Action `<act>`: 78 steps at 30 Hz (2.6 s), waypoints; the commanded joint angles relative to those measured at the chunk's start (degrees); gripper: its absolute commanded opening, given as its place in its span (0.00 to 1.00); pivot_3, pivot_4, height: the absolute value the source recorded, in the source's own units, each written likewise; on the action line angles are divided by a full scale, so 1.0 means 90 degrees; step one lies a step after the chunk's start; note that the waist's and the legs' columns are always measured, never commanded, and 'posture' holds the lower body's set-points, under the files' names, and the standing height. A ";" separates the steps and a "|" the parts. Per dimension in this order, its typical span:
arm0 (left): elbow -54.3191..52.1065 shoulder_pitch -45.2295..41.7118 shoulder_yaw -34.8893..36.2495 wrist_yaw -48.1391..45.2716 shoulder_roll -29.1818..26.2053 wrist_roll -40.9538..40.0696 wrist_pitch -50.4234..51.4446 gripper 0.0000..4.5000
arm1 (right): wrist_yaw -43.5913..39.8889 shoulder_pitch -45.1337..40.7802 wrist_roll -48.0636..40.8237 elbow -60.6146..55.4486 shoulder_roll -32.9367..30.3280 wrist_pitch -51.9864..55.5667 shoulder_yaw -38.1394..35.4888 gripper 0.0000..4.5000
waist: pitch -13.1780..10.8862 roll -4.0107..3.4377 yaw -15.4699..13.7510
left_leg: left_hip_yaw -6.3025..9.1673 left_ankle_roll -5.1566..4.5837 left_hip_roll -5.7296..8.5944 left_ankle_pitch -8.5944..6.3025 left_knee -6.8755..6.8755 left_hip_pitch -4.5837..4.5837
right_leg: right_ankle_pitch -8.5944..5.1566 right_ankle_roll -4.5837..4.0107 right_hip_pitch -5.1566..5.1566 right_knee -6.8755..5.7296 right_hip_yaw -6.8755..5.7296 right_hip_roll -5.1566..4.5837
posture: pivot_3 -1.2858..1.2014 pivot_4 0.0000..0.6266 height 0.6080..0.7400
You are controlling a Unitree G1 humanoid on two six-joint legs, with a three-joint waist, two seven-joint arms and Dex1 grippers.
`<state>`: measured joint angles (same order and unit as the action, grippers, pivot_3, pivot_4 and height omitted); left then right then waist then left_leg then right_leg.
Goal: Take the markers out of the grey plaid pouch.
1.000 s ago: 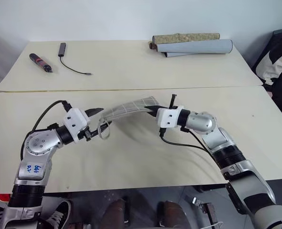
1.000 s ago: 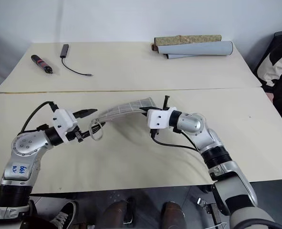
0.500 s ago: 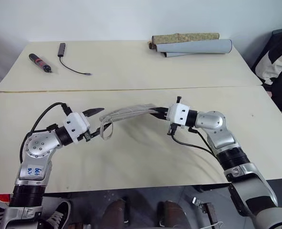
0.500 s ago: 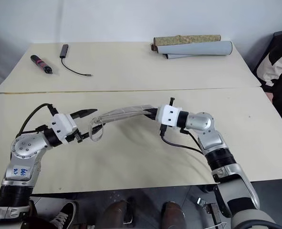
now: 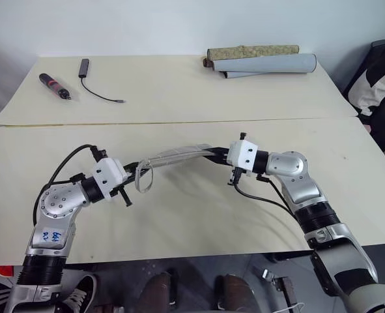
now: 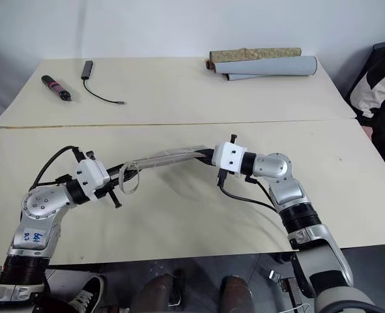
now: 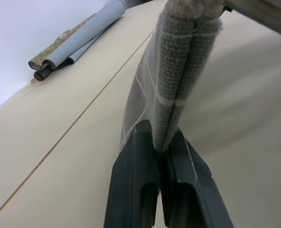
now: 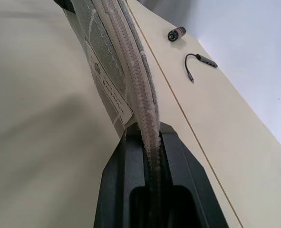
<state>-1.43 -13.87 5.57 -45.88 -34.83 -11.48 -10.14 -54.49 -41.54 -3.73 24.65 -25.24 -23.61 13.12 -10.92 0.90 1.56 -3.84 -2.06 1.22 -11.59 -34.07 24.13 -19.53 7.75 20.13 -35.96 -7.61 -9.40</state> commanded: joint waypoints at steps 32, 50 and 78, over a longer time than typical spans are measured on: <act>-0.0807 0.0380 0.0044 0.0048 -0.0033 -0.0300 0.0553 0.36 | -0.0167 0.0111 0.0103 -0.0340 0.0002 0.0029 -0.0096 0.00 | 0.0000 0.0000 0.0000 | 0.0001 0.0000 0.0000 0.0000 -0.0002 0.0000 | 0.0000 0.0000 0.0000 -0.0001 0.0001 0.0000 | 0.52 0.24 1.00; -0.0791 0.0844 0.0195 0.0056 -0.0170 -0.0211 0.0217 0.16 | -0.0157 0.0149 0.0048 -0.0414 -0.0001 0.0099 -0.0138 0.00 | 0.0000 0.0000 -0.0005 | 0.0000 0.0000 0.0000 -0.0001 -0.0002 0.0000 | 0.0000 0.0000 0.0000 -0.0001 0.0001 0.0000 | 0.52 0.24 1.00; -0.0381 0.0423 -0.0612 0.1675 0.0437 0.1959 -0.0508 0.00 | 0.0344 0.1498 -0.4587 -0.4783 -0.0758 0.7749 -0.1068 0.71 | 0.0000 0.0000 -0.0170 | 0.0008 0.0016 -0.0006 -0.0030 -0.0003 0.0001 | 0.0004 -0.0005 0.0001 0.0016 -0.0001 -0.0009 | 0.52 0.24 1.00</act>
<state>-3.71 -9.84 1.39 -32.42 -31.57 4.45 -13.92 -52.94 -29.34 -40.44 -12.77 -31.30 38.83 2.16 -10.91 0.90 0.03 -3.77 -1.86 1.17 -11.97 -34.09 24.14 -19.50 7.71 20.14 -35.71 -7.60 -9.52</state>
